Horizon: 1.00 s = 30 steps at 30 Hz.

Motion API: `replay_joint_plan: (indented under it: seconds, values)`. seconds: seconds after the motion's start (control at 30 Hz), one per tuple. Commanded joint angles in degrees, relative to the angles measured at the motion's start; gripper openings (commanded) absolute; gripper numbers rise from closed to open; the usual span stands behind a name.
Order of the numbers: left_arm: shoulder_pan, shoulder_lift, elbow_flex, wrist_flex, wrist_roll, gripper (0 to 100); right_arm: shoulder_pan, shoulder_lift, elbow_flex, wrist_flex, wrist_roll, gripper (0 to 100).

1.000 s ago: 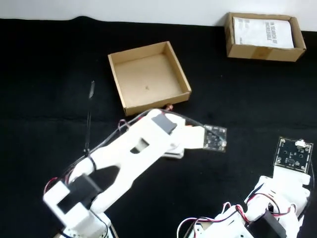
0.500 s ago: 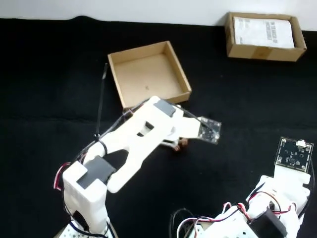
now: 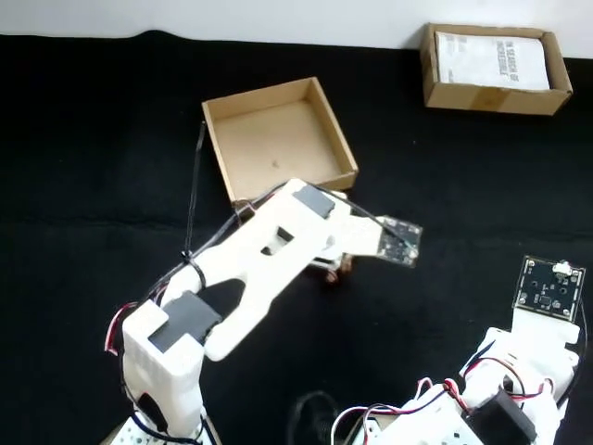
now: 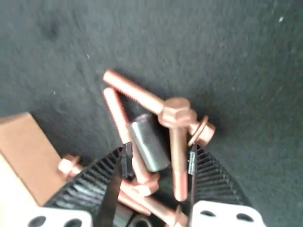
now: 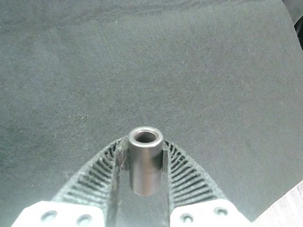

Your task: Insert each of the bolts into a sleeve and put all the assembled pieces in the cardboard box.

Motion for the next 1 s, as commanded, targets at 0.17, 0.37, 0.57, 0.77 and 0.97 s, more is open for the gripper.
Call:
replay_joint_plan:
  seconds: [0.17,0.37,0.57,0.77,0.97]
  values:
    - [1.80,9.10,-6.81,-1.32,-0.26,20,0.75,-0.48,-0.13,-1.19,0.62,0.8]
    - [1.19,12.79,-12.79,2.46,-0.26,5,0.75,-0.48,-0.13,-1.19,0.70,0.8]
    - [1.01,15.60,-17.63,7.12,-0.26,1,0.66,-0.48,-0.04,-1.19,0.70,0.8]
    - [1.45,15.34,-18.95,11.43,0.00,1,0.22,-0.48,0.22,-1.19,0.70,0.8]
    - [0.57,11.03,-28.62,18.29,15.82,1,0.04,-0.48,2.15,-1.19,0.70,0.8]
